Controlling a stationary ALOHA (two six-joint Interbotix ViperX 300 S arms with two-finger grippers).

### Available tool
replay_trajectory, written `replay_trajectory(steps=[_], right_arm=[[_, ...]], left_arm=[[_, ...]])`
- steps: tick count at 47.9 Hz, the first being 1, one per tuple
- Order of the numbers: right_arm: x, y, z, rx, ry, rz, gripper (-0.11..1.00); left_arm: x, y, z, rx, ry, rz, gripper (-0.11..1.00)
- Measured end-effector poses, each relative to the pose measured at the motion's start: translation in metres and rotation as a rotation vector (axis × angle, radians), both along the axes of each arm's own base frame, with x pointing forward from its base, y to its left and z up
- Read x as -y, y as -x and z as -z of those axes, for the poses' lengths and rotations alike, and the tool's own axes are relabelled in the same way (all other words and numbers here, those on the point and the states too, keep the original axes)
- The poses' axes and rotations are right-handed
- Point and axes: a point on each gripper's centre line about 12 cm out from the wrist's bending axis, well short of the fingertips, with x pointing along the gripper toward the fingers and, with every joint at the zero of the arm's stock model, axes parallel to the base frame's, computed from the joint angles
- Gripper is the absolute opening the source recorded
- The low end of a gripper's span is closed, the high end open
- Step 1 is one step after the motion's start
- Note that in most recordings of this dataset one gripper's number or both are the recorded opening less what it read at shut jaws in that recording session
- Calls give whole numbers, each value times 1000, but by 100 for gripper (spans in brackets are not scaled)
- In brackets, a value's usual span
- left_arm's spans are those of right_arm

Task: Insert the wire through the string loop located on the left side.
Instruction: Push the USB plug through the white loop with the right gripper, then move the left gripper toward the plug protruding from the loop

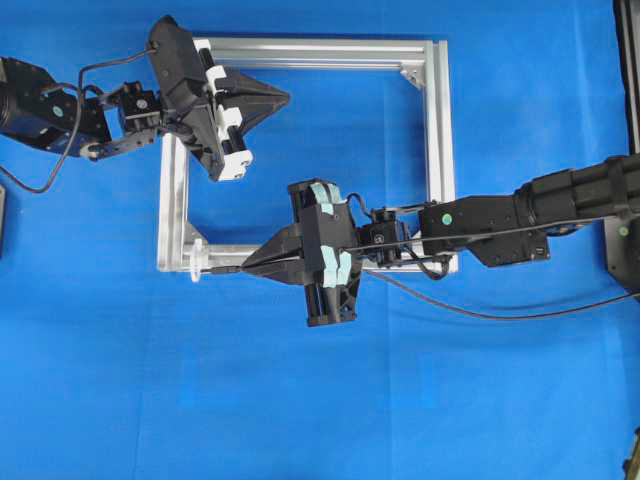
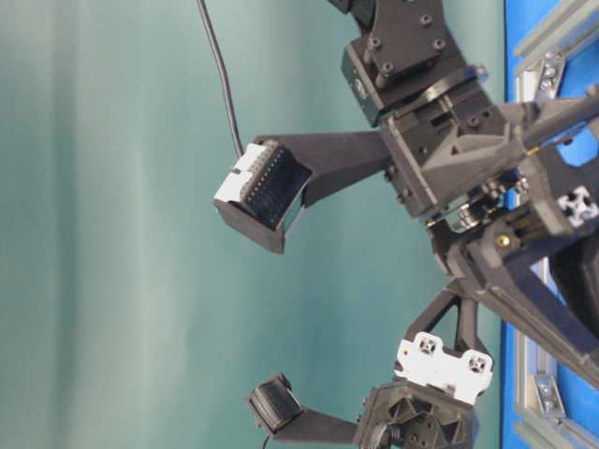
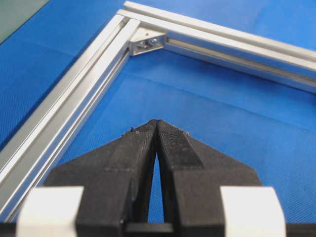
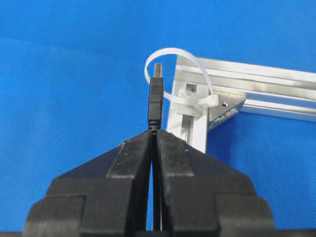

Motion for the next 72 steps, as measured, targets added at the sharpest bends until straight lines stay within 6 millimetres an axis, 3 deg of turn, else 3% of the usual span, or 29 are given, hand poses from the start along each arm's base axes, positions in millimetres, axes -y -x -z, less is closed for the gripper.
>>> replay_trajectory(steps=[30, 72], right_arm=[[0, -1, 0, 0, 0, 0, 2], [5, -49, 11, 29, 16, 10, 2]], left_arm=[[0, 0, 0, 0, -1, 0, 0], [0, 0, 0, 2, 0, 1, 0]])
